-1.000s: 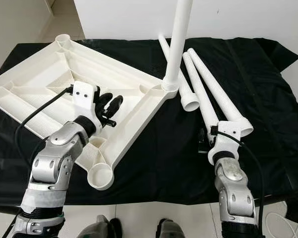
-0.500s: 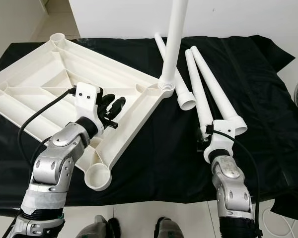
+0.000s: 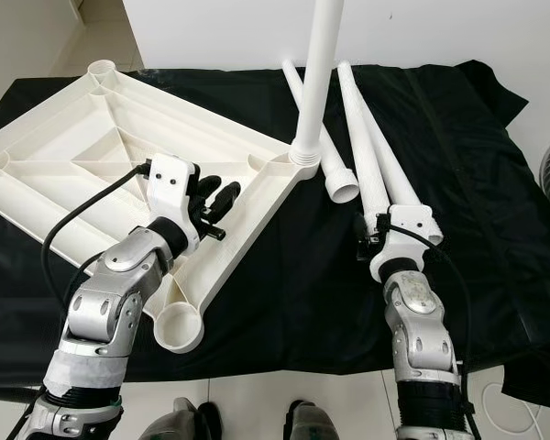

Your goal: Building children table

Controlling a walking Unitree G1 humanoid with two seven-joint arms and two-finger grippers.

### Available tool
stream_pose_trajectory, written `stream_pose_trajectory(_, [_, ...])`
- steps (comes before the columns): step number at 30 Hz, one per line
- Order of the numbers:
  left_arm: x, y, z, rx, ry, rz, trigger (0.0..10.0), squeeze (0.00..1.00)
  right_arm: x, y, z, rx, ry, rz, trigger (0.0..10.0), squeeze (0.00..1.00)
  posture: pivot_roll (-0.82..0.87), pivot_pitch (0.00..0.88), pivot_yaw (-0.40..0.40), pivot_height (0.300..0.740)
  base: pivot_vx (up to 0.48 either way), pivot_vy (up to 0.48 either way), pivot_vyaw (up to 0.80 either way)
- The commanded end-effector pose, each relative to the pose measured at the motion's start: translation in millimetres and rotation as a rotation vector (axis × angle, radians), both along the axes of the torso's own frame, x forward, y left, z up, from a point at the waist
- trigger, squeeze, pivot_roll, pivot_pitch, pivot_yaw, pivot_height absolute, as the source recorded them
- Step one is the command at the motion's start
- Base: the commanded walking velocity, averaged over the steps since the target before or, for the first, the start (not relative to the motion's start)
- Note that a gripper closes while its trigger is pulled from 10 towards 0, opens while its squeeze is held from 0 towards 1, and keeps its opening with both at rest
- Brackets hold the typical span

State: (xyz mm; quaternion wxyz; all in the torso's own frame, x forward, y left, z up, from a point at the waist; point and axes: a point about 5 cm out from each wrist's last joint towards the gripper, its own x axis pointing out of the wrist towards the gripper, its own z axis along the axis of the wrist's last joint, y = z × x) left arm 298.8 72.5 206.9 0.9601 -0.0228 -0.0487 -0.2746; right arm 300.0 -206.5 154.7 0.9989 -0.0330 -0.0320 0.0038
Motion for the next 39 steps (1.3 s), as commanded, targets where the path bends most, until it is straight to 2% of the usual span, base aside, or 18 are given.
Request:
stream_pose_trajectory(1, [1.3,-1.5,-2,-0.029,0.014,0.016,10.0,0.00,2.3,11.7,2,0.009,-0.036,0.051,10.0,0.00,-0.14,0.152,0.024,0.740,0.000,0.000,0.00])
stream_pose_trajectory(3, [1.0,-2.7,-2,-0.042,0.018,0.009,10.0,0.00,2.9,13.6,6,0.010,-0.073,0.056,10.0,0.00,-0.14,0.152,0.024,0.740,0.000,0.000,0.00])
stream_pose_trajectory(4, [0.3,-5.1,-1,-0.055,0.017,-0.009,10.0,0.00,3.3,16.5,14,0.008,-0.132,0.068,10.0,0.00,-0.14,0.150,0.022,0.740,0.000,0.000,0.00])
stream_pose_trajectory(6, [0.3,-5.1,-1,-0.055,0.017,-0.009,10.0,0.00,3.3,16.5,14,0.008,-0.132,0.068,10.0,0.00,-0.14,0.150,0.022,0.740,0.000,0.000,0.00])
stream_pose_trajectory(8, [-5.0,-12.2,7,-0.101,0.004,-0.113,10.0,0.00,4.3,23.8,32,0.000,-0.260,0.095,10.0,0.00,-0.14,0.145,0.028,0.740,0.000,0.000,0.00])
stream_pose_trajectory(9, [-5.0,-12.2,7,-0.101,0.004,-0.113,10.0,0.00,4.3,23.8,32,0.000,-0.260,0.095,10.0,0.00,-0.14,0.145,0.028,0.740,0.000,0.000,0.00])
stream_pose_trajectory(11, [-11.0,-15.9,12,-0.106,-0.014,-0.206,10.0,0.00,3.8,28.3,45,-0.029,-0.352,0.098,10.0,0.00,-0.14,0.141,0.041,0.740,0.000,0.000,0.00])
stream_pose_trajectory(13, [-13.0,-16.0,13,-0.100,-0.014,-0.237,10.0,0.00,3.4,30.8,49,-0.051,-0.397,0.103,10.0,0.00,-0.14,0.140,0.045,0.740,0.000,0.000,0.00])
stream_pose_trajectory(18, [-11.6,-14.1,14,-0.095,-0.013,-0.248,10.0,0.00,5.6,35.7,55,-0.053,-0.439,0.112,10.0,0.00,-0.14,0.137,0.054,0.740,0.000,0.000,0.00])
stream_pose_trajectory(20, [-10.4,-13.1,15,-0.092,-0.011,-0.256,10.0,0.00,8.0,42.7,70,-0.038,-0.502,0.119,10.0,0.00,-0.14,0.133,0.075,0.740,0.000,0.000,0.00])
stream_pose_trajectory(21, [-10.4,-13.1,15,-0.092,-0.011,-0.256,10.0,0.00,8.0,42.7,70,-0.038,-0.502,0.119,10.0,0.00,-0.14,0.133,0.075,0.740,0.000,0.000,0.00])
stream_pose_trajectory(23, [-9.4,-12.8,17,-0.092,-0.007,-0.263,10.0,0.00,9.0,49.2,90,-0.032,-0.587,0.127,10.0,0.00,-0.15,0.132,0.084,0.740,0.000,0.000,0.00])
stream_pose_trajectory(24, [-9.4,-12.8,17,-0.092,-0.007,-0.263,10.0,0.00,9.0,49.2,90,-0.032,-0.587,0.127,10.0,0.00,-0.15,0.132,0.084,0.740,0.000,0.000,0.00])
stream_pose_trajectory(26, [-9.2,-12.8,17,-0.092,-0.002,-0.274,10.0,0.00,8.9,55.1,108,-0.041,-0.673,0.141,10.0,0.00,-0.15,0.125,0.095,0.740,0.000,0.000,0.00])
stream_pose_trajectory(30, [-8.5,-13.4,19,-0.080,-0.005,-0.289,10.0,0.00,7.4,63.0,130,-0.039,-0.776,0.169,10.0,0.00,-0.15,0.116,0.102,0.740,0.000,0.000,0.00])
stream_pose_trajectory(34, [-7.3,-13.0,20,-0.077,-0.009,-0.290,10.0,0.00,6.0,67.2,139,-0.045,-0.822,0.183,10.0,0.00,-0.14,0.111,0.102,0.740,0.000,0.000,0.00])
stream_pose_trajectory(36, [-4.8,-10.9,23,-0.086,-0.010,-0.286,10.0,0.00,2.3,76.3,152,-0.071,-0.893,0.216,10.0,0.00,-0.14,0.103,0.103,0.740,0.000,0.000,0.00])
stream_pose_trajectory(39, [-4.4,-10.4,23,-0.088,-0.008,-0.284,10.0,0.00,0.6,79.1,156,-0.076,-0.916,0.226,10.0,0.00,-0.14,0.103,0.103,0.740,0.000,0.000,0.00])
